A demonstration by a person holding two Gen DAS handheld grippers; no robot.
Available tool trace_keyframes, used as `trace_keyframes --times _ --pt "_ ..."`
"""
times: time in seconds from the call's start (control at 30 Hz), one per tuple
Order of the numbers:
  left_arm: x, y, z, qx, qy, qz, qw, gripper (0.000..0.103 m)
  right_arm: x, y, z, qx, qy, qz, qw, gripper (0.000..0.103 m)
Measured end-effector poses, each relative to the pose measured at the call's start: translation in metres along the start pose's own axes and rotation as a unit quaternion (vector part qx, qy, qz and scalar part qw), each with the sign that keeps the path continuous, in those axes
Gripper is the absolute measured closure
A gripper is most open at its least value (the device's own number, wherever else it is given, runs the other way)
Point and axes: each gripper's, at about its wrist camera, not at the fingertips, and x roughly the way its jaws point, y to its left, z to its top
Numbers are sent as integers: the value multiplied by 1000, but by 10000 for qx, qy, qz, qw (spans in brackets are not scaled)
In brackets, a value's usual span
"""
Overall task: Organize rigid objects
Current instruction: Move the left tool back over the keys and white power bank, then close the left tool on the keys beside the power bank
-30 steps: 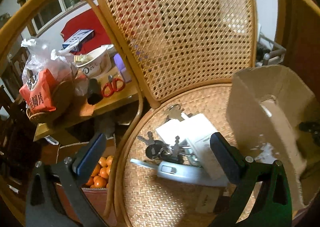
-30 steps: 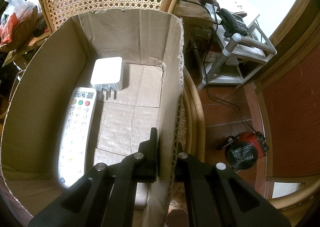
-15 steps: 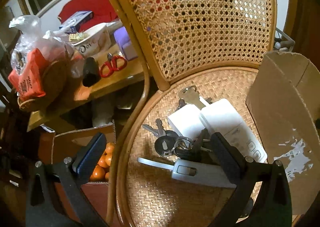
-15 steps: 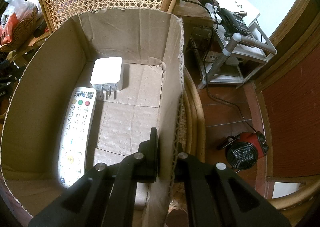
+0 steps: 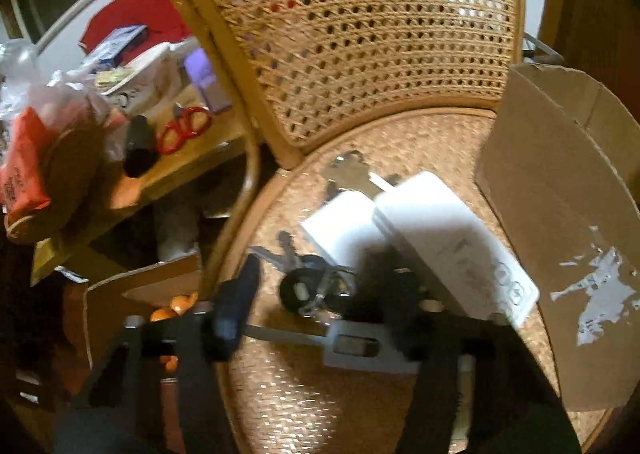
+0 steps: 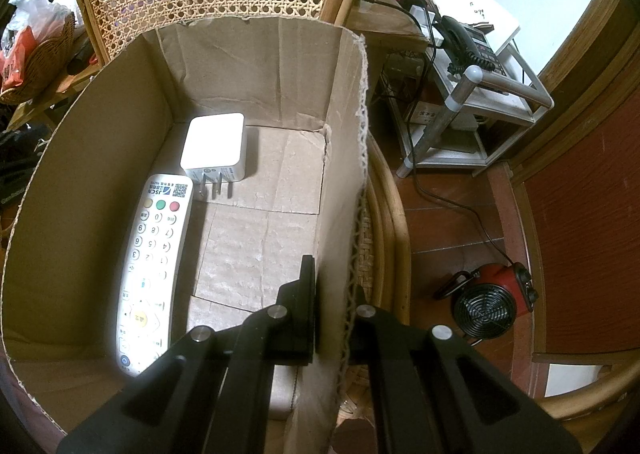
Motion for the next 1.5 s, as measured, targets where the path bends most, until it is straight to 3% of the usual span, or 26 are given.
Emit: trace_keyframes --times 0.1,0.13,0.17,0.23,0.27,0.43,0.6,1.5 --pt "-1 0 0 -61 -32 -37 10000 61 0 -1 0 0 -1 4 10000 96" --pt "-1 0 1 -83 -22 -110 9999 70 0 0 0 0 0 4 10000 96" --pt "-1 0 1 -109 17 -182 9998 72 0 0 0 -2 0 4 10000 96" --pt "-1 1 -1 -155 50 -344 9993 94 0 0 0 0 1 4 10000 96" --pt "-2 0 -1 -193 88 -448 9988 95 0 0 0 0 1 4 10000 96" --pt "-10 -3 -5 -275 64 -499 9984 96 0 0 0 -6 0 3 10000 96" --pt "-27 2 -4 -506 -213 -649 9964 96 0 0 0 0 2 7 10000 96" --pt "-87 6 -2 -785 -1041 -650 9893 96 0 -1 1 -24 1 12 10000 97"
